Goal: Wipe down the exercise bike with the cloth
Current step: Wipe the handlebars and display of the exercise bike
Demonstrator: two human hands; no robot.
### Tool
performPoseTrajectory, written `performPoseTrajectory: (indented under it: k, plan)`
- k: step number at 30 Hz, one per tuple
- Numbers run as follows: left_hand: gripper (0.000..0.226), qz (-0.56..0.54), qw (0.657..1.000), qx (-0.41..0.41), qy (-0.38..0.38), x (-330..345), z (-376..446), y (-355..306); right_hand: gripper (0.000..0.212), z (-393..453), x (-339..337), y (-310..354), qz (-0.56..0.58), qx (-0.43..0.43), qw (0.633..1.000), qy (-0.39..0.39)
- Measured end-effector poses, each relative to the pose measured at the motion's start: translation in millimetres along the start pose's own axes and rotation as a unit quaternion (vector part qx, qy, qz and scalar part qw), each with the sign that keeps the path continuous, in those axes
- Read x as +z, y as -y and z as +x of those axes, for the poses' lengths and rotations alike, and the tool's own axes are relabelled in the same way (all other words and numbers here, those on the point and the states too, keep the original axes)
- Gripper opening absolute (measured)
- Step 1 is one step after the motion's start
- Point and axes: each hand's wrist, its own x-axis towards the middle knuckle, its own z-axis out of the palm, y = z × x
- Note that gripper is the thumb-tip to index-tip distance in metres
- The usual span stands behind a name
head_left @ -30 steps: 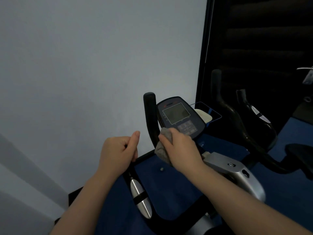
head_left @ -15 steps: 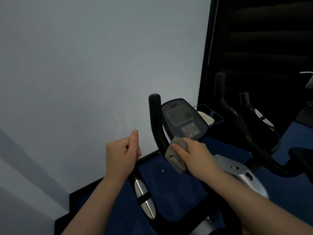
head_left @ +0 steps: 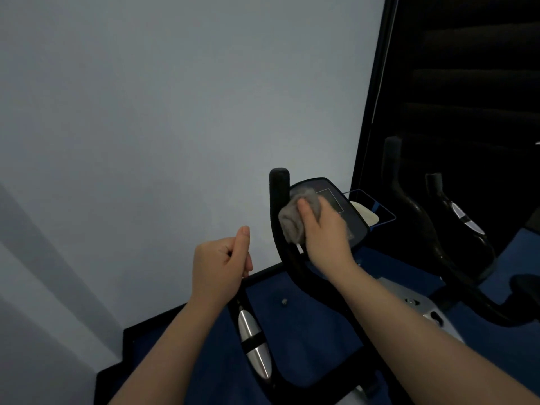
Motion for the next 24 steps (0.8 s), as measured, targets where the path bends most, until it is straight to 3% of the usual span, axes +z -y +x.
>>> performPoseTrajectory:
  k: [2, 7, 9, 11, 14, 18, 22, 24]
  plan:
    - [0.062, -0.001, 1.0, -0.004, 0.0, 0.2, 0.0, -0.4, 0.019, 9.4, 7.2, 13.6, 0.017, -0.02, 0.999, -0.021]
    - [0.063, -0.007, 1.0, -0.013, -0.002, -0.9, -1.9, 0.5, 0.021, -4.1, 2.2, -3.0, -0.067, 0.0, 0.997, 0.05]
    - [0.064, -0.013, 1.0, -0.022, 0.001, -1.1, -1.6, 1.0, 0.02, -2.6, -6.1, 0.9, -0.028, -0.004, 0.999, 0.016]
    - [0.063, -0.014, 1.0, -0.026, 0.0, -0.2, -0.4, 0.3, 0.015, 8.6, -7.9, 20.8, 0.019, -0.062, 0.997, -0.042]
    - [0.063, -0.014, 1.0, -0.026, 0.003, -0.2, -1.0, 0.0, 0.012, 24.6, 2.6, 53.1, 0.054, -0.114, 0.991, 0.042]
    - [0.063, -0.013, 1.0, -0.023, 0.005, -0.8, -0.8, 1.1, 0.017, 50.6, 6.5, 67.6, -0.102, -0.114, 0.983, 0.103]
    - [0.062, -0.005, 1.0, -0.017, -0.004, 0.6, -1.2, 0.9, 0.02, 47.6, 7.1, 61.0, 0.032, -0.031, 0.997, 0.061]
    - [0.063, -0.001, 1.0, -0.014, 0.0, 0.8, -2.4, 1.8, 0.014, 25.8, 17.7, 56.6, 0.053, -0.084, 0.995, 0.021]
